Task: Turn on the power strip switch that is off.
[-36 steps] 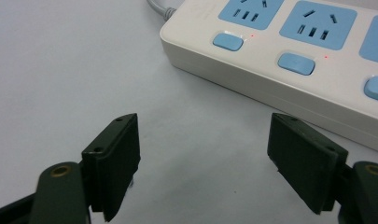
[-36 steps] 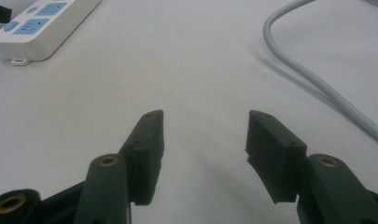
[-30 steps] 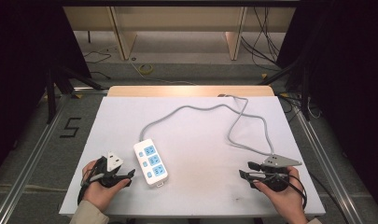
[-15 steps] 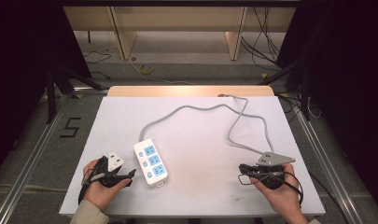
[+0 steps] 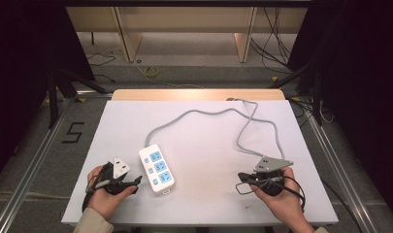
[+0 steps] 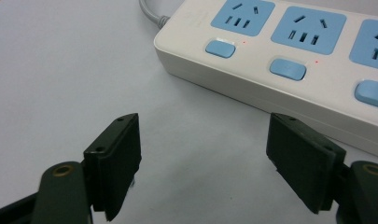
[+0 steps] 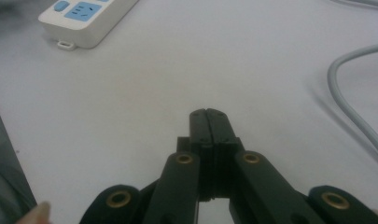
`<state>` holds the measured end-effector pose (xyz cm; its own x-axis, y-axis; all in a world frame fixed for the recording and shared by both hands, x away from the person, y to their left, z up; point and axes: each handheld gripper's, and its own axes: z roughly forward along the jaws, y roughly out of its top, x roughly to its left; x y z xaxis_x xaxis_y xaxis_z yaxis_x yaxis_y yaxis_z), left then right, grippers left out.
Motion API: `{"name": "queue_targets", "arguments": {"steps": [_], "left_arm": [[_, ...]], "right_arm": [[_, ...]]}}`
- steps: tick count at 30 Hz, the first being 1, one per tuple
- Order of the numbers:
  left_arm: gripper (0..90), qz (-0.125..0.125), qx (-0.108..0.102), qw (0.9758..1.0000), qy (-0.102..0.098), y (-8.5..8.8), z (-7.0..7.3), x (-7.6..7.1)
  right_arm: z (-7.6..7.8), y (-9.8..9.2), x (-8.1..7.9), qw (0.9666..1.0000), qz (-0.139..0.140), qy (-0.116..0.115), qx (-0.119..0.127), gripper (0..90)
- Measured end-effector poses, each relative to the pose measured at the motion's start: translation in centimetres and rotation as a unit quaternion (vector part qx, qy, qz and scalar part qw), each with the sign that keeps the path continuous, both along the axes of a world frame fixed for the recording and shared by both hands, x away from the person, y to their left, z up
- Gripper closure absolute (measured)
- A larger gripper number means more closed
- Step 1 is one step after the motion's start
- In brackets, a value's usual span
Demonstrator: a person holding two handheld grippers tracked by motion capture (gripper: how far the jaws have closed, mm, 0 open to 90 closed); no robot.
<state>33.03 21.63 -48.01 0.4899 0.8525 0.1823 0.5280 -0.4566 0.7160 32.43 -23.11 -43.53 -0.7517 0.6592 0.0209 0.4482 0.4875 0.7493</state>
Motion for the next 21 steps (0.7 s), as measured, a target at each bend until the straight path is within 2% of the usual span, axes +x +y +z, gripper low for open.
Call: {"name": "queue_targets", "arguments": {"steps": [11, 21], "left_arm": [[26.1, -0.003, 0.003, 1.0, 0.002, 0.0, 0.0, 0.0], [26.1, -0.001, 0.0, 1.0, 0.001, -0.1, 0.0, 0.0]], "right_arm": [[0.7, 2.8, 0.8, 0.9995, 0.03, 0.006, -0.008, 90.0], [1.1, 5.0, 1.2, 0.999, 0.042, 0.011, -0.01, 90.0]]}}
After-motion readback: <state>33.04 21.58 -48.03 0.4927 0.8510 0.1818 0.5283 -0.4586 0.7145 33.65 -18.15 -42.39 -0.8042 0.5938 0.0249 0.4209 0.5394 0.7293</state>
